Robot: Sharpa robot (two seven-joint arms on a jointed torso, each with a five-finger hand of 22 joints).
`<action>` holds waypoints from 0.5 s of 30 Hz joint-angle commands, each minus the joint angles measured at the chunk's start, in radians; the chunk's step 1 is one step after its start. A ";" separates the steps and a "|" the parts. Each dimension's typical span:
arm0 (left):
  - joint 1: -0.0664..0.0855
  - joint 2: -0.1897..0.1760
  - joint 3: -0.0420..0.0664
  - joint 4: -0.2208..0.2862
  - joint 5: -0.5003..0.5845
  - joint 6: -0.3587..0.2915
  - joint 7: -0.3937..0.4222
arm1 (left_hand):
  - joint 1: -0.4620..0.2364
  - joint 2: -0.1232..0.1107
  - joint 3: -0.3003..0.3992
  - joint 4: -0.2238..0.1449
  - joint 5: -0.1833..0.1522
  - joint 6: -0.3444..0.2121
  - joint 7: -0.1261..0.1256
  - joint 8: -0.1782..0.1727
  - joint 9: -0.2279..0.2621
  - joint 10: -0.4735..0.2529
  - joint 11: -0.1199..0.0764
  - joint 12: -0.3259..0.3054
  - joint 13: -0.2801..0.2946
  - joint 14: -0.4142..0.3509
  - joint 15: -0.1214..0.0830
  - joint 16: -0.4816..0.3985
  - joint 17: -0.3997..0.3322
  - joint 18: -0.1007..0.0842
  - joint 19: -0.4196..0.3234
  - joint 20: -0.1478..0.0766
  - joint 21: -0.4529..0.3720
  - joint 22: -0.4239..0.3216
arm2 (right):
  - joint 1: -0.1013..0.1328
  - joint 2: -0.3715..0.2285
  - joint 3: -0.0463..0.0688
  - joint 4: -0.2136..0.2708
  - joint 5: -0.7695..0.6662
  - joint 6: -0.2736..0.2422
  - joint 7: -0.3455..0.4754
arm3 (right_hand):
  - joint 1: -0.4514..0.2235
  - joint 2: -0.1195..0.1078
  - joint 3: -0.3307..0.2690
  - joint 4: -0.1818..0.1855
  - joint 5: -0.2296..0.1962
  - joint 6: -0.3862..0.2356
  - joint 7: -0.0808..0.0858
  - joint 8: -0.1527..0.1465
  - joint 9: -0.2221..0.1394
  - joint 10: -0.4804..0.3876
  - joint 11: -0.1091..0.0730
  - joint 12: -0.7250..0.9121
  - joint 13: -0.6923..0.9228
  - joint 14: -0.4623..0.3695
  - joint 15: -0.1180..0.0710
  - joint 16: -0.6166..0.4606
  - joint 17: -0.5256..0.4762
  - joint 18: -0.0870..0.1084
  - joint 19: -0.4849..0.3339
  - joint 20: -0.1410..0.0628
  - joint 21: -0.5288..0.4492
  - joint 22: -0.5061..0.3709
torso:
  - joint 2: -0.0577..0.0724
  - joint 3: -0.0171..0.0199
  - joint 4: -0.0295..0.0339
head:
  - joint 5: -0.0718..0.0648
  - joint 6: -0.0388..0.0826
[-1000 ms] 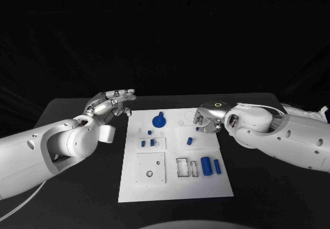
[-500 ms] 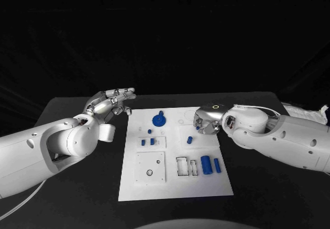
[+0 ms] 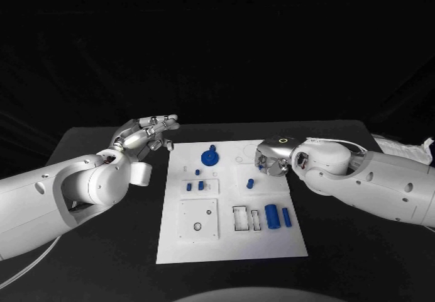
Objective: Assemble the parts on the task board
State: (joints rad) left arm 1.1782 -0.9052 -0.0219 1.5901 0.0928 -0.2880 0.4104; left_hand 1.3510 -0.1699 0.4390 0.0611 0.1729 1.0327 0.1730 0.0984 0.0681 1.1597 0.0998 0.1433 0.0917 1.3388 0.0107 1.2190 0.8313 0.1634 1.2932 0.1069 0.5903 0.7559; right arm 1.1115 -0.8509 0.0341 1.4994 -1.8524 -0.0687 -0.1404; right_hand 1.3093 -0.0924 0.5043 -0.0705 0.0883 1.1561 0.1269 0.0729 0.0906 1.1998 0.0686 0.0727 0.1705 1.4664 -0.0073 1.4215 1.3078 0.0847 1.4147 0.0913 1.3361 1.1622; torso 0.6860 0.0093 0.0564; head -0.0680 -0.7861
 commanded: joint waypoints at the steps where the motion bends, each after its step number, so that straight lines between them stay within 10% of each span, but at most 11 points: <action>1: 0.000 0.000 0.001 0.004 0.004 0.016 0.008 | -0.009 0.000 -0.007 0.000 -0.001 -0.003 0.002 0.003 -0.001 -0.004 0.000 0.006 0.001 -0.007 0.001 -0.005 0.000 0.019 -0.003 0.001 -0.002 -0.001 | -0.006 0.003 -0.003 -0.006 -0.013 0.030 0.004 | 0.006 0.021 0.017 0.002 -0.021 0.014 -0.002 0.003 0.003 0.015 -0.004 -0.002 -0.004 0.069 -0.009 0.006 0.083 0.001 0.007 -0.001 -0.003 0.003 | 0.000 0.0000 0.0003 | 0.000 -0.002; 15: 0.000 0.000 0.001 0.003 0.004 0.013 0.004 | -0.003 0.003 -0.008 -0.004 0.000 -0.008 0.004 0.002 -0.002 -0.011 0.001 0.009 0.001 -0.007 0.001 -0.004 -0.001 0.019 -0.001 0.001 -0.005 -0.004 | -0.009 0.007 -0.003 -0.007 -0.015 0.019 0.000 | 0.025 0.039 0.054 -0.006 -0.037 0.034 -0.006 0.008 0.014 0.045 -0.012 -0.004 -0.016 0.071 -0.016 0.014 0.090 -0.001 0.011 -0.008 0.002 0.012 | -0.001 -0.0003 -0.0005 | -0.001 -0.006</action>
State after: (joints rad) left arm 1.1781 -0.9054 -0.0219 1.5904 0.0932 -0.2881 0.4091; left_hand 1.3510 -0.1699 0.4371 0.0592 0.1730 1.0288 0.1767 0.0983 0.0672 1.1560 0.1035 0.1474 0.0915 1.3388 0.0107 1.2190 0.8314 0.1633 1.2932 0.1069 0.5903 0.7535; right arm 1.1102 -0.8451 0.0358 1.4940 -1.8544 -0.0666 -0.1374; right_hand 1.3240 -0.0653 0.5511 -0.0773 0.0478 1.1826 0.1213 0.0797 0.1044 1.2392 0.0547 0.0723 0.1546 1.4664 -0.0148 1.4312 1.3076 0.0847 1.4217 0.0841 1.3361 1.1728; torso 0.6853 0.0089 0.0557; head -0.0682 -0.7917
